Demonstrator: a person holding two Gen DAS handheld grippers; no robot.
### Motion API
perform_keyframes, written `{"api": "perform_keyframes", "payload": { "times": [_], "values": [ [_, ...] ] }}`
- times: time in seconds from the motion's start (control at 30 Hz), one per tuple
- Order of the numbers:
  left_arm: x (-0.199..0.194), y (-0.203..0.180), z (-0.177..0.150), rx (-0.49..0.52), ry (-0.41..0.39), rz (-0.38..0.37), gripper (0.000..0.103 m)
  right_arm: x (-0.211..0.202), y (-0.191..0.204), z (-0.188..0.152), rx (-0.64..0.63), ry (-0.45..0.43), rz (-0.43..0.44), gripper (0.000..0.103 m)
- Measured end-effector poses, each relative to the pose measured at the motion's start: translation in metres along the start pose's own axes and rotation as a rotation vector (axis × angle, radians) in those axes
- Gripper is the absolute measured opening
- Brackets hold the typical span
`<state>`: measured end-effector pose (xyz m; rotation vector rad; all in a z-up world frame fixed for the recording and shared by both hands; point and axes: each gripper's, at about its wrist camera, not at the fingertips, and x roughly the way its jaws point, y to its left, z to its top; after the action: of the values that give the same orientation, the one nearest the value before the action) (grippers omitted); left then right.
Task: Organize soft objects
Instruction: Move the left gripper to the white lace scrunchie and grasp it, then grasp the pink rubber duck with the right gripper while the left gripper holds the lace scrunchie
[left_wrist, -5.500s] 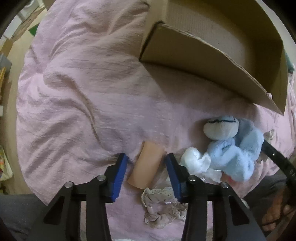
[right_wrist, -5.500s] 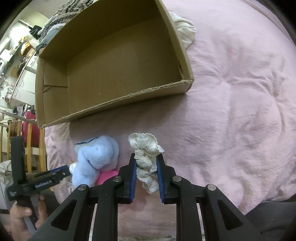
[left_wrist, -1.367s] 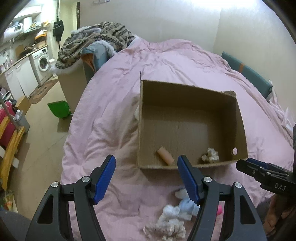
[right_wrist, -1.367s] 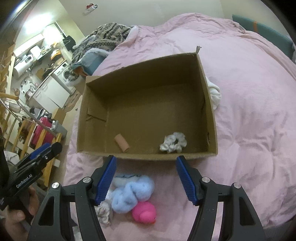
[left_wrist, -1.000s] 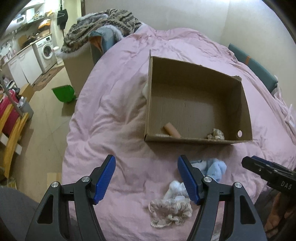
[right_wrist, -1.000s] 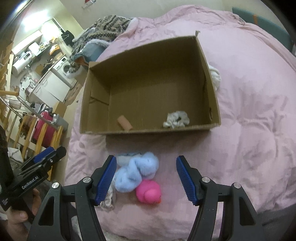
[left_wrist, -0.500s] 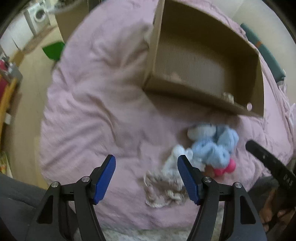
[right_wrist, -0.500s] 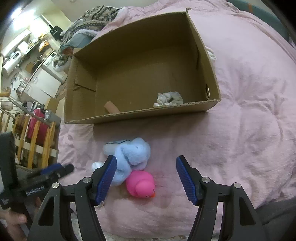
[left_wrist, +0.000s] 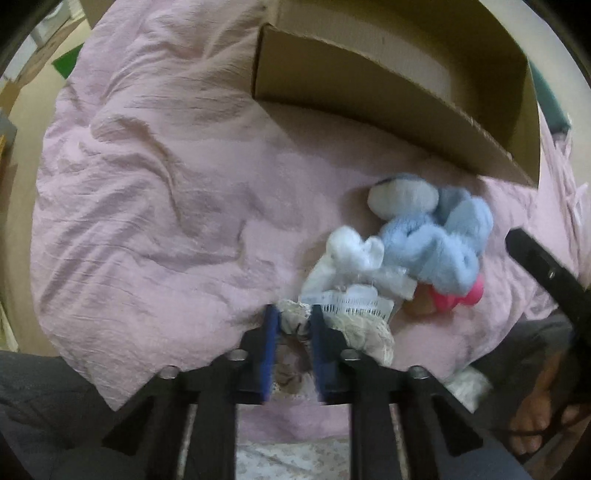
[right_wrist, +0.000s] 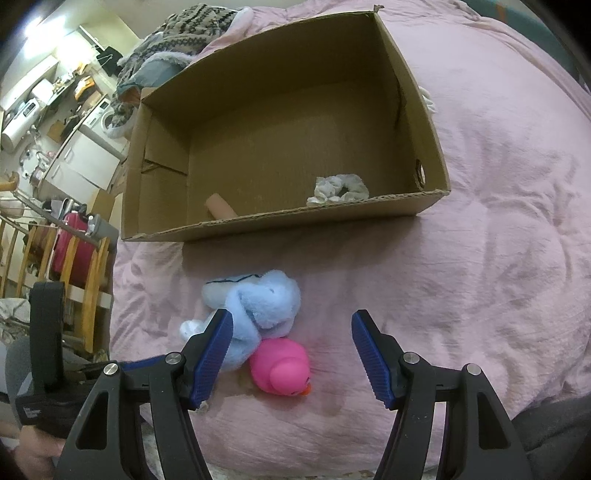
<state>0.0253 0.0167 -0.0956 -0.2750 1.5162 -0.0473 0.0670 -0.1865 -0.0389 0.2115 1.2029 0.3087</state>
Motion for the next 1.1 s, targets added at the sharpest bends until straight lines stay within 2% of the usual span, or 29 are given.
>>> {"api": "perform_keyframes", "payload": {
  "times": [0.07,0.17,0.23,0.3,0.43,0.57,0.67,0.77,0.8,0.87,0.93,1.1],
  "values": [
    [-0.002,-0.002,-0.003,0.001,0.003,-0.01,0.009,0.001,-0.001,0.0,0.005,0.002,-0.001,0.07],
    [-0.02,-0.001,-0.005,0.011,-0.046,-0.046,0.009,0.0,-0.004,0.001,0.015,0.003,0.002,0.07],
    [-0.037,0.001,-0.006,0.011,-0.101,-0.084,0.009,-0.001,-0.008,0.001,0.029,0.003,0.01,0.07],
    [-0.062,0.003,-0.006,0.008,-0.207,-0.12,0.009,-0.002,-0.013,0.0,0.051,0.007,0.024,0.07],
    [-0.085,0.011,-0.003,-0.032,-0.324,-0.128,0.009,-0.002,-0.023,-0.002,0.1,0.032,0.073,0.07],
    [-0.086,0.021,0.0,-0.096,-0.332,-0.123,0.009,0.011,-0.021,-0.009,0.077,0.12,0.084,0.07],
    [-0.084,0.022,0.005,-0.107,-0.332,-0.112,0.009,0.025,-0.012,-0.017,0.029,0.196,0.096,0.07],
    [-0.08,0.02,0.006,-0.094,-0.329,-0.107,0.009,0.04,0.001,-0.024,-0.048,0.258,0.045,0.065],
    [-0.08,0.018,0.005,-0.088,-0.328,-0.1,0.009,0.043,0.006,-0.026,-0.069,0.269,0.031,0.059],
    [-0.079,0.018,0.003,-0.084,-0.327,-0.096,0.009,0.049,0.013,-0.028,-0.107,0.28,0.013,0.056],
    [-0.077,0.018,0.004,-0.085,-0.323,-0.096,0.009,0.051,0.017,-0.028,-0.129,0.279,0.01,0.046],
    [-0.077,0.019,0.004,-0.088,-0.323,-0.091,0.009,0.04,0.018,-0.03,-0.154,0.252,0.012,0.045]
  ]
}}
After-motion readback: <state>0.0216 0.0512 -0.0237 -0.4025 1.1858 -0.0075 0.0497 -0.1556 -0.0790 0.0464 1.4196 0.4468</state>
